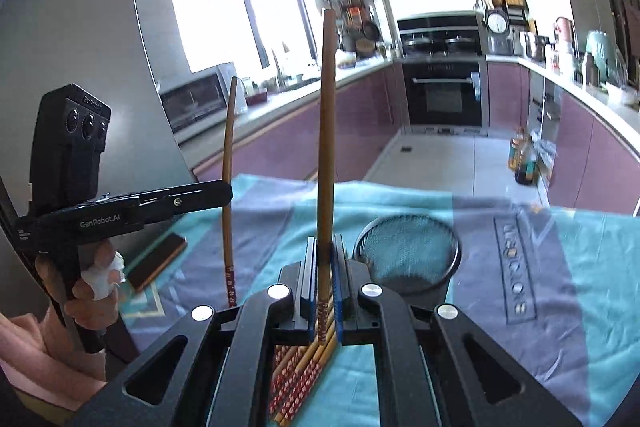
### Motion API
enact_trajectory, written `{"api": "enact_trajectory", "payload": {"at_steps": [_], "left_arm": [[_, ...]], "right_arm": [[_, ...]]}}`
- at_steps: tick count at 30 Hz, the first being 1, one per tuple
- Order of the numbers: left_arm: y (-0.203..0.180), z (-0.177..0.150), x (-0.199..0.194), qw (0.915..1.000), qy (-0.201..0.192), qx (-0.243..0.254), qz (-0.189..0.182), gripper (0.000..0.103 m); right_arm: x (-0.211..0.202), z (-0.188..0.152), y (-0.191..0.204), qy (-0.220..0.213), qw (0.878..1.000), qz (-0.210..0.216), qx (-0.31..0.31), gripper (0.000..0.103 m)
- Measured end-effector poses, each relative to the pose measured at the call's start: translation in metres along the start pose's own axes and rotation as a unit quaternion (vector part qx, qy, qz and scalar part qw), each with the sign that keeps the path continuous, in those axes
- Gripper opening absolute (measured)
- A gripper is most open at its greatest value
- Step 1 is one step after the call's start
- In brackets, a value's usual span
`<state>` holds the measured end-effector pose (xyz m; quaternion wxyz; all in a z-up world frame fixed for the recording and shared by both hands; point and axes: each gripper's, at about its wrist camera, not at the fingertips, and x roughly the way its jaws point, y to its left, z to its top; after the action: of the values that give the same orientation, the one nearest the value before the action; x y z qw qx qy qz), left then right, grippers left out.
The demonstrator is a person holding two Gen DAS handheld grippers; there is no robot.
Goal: Organize utensils
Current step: 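Lift the chopsticks and carry both over the black mesh cup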
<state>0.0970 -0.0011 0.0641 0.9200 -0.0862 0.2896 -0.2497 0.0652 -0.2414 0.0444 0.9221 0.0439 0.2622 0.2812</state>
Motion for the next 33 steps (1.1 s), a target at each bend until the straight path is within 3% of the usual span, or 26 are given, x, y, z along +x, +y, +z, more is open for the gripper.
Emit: {"api": "enact_trajectory", "payload": {"at_steps": [9, 11, 17, 27, 33], "left_arm": [[-0.034, 0.055, 0.011, 0.9979, -0.06, 0.008, -0.023, 0.008], [-0.044, 0.064, 0.018, 0.997, -0.075, 0.015, -0.013, 0.008], [-0.063, 0.072, 0.055, 0.9957, -0.089, 0.024, 0.001, 0.008], [-0.067, 0.034, 0.13, 0.9987, -0.009, 0.043, 0.026, 0.008], [-0.047, 0.021, 0.158, 0.9984, 0.022, 0.04, 0.033, 0.008]], "right_arm": [[-0.018, 0.039, -0.019, -0.044, 0.999, -0.027, -0.008, 0.006], [-0.015, 0.043, -0.021, -0.048, 0.998, -0.04, -0.013, 0.006], [0.013, 0.041, -0.039, -0.016, 0.997, -0.072, -0.02, 0.006], [0.063, 0.022, -0.063, 0.083, 0.994, -0.067, 0.004, 0.006], [0.078, 0.011, -0.073, 0.104, 0.992, -0.063, 0.026, 0.007]]}}
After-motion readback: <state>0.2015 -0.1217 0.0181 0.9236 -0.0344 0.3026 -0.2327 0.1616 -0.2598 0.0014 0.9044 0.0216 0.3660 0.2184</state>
